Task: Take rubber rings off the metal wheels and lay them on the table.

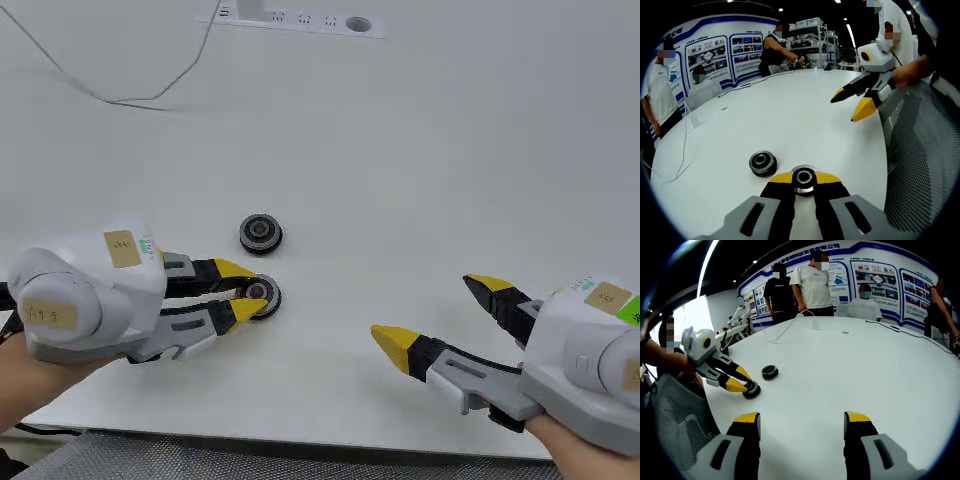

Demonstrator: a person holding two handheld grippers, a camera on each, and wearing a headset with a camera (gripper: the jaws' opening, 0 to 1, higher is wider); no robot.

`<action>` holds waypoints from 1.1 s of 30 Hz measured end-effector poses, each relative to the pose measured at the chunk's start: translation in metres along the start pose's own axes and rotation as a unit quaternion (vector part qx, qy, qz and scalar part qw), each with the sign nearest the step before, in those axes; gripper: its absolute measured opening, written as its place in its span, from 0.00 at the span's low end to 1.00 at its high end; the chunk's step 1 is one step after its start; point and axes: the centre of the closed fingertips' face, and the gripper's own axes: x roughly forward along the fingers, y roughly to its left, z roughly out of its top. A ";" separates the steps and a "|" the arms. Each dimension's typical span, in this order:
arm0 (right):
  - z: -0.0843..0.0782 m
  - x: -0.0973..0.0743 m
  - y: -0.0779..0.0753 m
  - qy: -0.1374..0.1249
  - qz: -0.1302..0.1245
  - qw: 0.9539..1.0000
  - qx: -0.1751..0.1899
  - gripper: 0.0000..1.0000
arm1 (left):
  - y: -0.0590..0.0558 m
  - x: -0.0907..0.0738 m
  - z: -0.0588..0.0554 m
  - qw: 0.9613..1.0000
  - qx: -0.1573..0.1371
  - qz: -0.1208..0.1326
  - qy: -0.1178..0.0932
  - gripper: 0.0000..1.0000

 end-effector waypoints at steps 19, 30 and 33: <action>0.009 0.000 0.010 -0.014 0.023 0.999 0.020 0.67 | 0.000 0.001 -0.003 1.000 0.022 -0.011 0.013 0.14; 0.037 0.011 0.038 -0.051 0.079 0.992 0.087 0.64 | 0.000 0.001 -0.004 0.999 0.036 -0.016 0.022 0.14; 0.036 0.017 0.047 -0.048 0.093 0.990 0.093 0.64 | 0.001 0.001 -0.005 0.999 0.036 -0.017 0.021 0.14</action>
